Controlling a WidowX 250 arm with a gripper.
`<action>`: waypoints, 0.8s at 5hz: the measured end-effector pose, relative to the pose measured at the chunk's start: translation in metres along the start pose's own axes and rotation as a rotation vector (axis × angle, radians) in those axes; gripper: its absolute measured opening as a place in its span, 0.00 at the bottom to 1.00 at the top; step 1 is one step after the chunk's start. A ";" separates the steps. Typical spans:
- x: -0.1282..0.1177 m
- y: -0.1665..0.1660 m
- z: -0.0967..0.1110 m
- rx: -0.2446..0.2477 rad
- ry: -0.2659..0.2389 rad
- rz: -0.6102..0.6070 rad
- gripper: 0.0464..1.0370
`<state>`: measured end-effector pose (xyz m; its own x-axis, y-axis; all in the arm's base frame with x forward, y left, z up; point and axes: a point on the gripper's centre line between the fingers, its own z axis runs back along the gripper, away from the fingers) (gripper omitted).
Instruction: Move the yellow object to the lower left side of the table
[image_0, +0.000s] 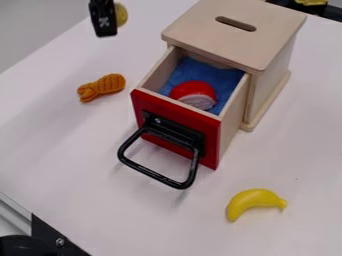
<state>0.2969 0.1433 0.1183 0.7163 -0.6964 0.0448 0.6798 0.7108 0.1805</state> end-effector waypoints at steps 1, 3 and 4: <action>-0.015 -0.017 -0.010 -0.051 0.023 0.083 0.63; -0.038 -0.035 -0.029 -0.082 0.084 0.250 0.63; -0.047 -0.054 -0.055 -0.129 0.181 0.288 0.63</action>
<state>0.2351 0.1429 0.0519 0.8896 -0.4454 -0.1009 0.4523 0.8898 0.0599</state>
